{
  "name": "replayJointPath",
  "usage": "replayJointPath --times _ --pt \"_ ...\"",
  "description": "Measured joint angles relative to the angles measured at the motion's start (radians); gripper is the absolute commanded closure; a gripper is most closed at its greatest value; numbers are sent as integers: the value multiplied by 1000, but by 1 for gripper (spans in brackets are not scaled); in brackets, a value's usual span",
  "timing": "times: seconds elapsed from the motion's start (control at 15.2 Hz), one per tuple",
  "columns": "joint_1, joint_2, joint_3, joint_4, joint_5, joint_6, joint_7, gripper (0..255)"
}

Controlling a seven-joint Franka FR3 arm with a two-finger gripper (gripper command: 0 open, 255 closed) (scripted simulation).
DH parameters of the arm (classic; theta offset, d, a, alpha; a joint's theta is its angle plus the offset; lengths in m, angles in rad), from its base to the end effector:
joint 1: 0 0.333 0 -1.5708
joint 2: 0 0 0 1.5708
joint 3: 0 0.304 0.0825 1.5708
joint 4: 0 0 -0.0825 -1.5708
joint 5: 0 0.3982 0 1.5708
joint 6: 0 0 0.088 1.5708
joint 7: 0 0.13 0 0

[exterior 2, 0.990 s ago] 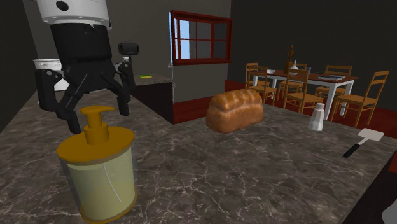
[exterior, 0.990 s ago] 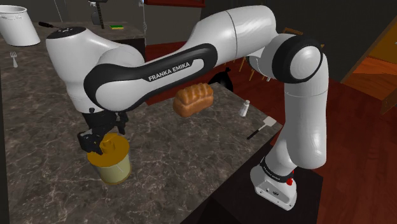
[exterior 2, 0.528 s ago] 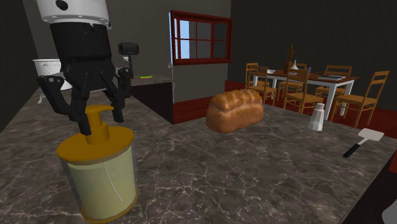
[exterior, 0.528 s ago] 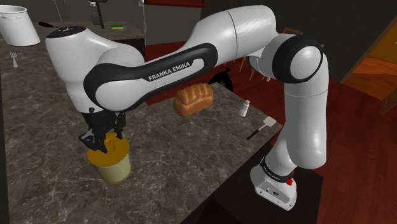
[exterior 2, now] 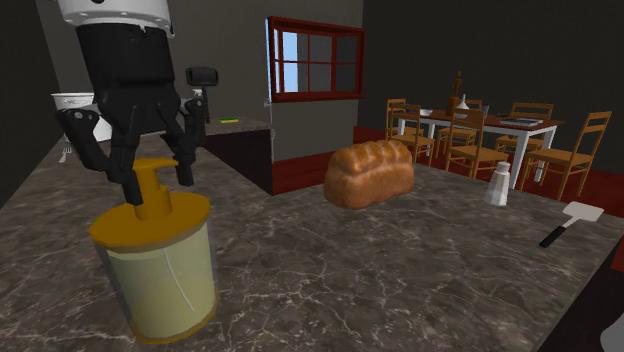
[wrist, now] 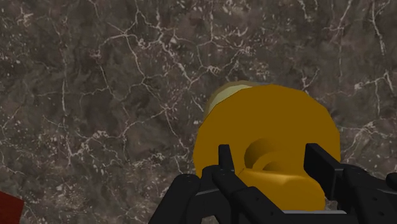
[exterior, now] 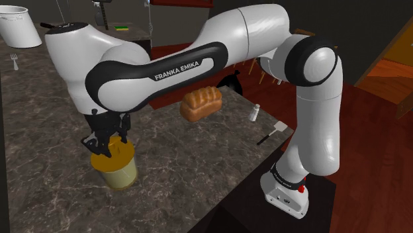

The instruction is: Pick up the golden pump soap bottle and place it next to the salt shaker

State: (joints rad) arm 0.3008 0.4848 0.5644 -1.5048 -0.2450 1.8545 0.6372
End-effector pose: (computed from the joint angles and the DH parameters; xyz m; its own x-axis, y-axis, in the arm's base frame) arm 0.4952 0.4689 0.3764 0.9652 0.2549 -0.0589 0.2563 -0.9665 0.0170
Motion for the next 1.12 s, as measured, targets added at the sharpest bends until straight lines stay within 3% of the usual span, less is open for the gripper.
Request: replayJointPath --times 1.12 --pt "25 -16 11 211 15 -221 -16 255"
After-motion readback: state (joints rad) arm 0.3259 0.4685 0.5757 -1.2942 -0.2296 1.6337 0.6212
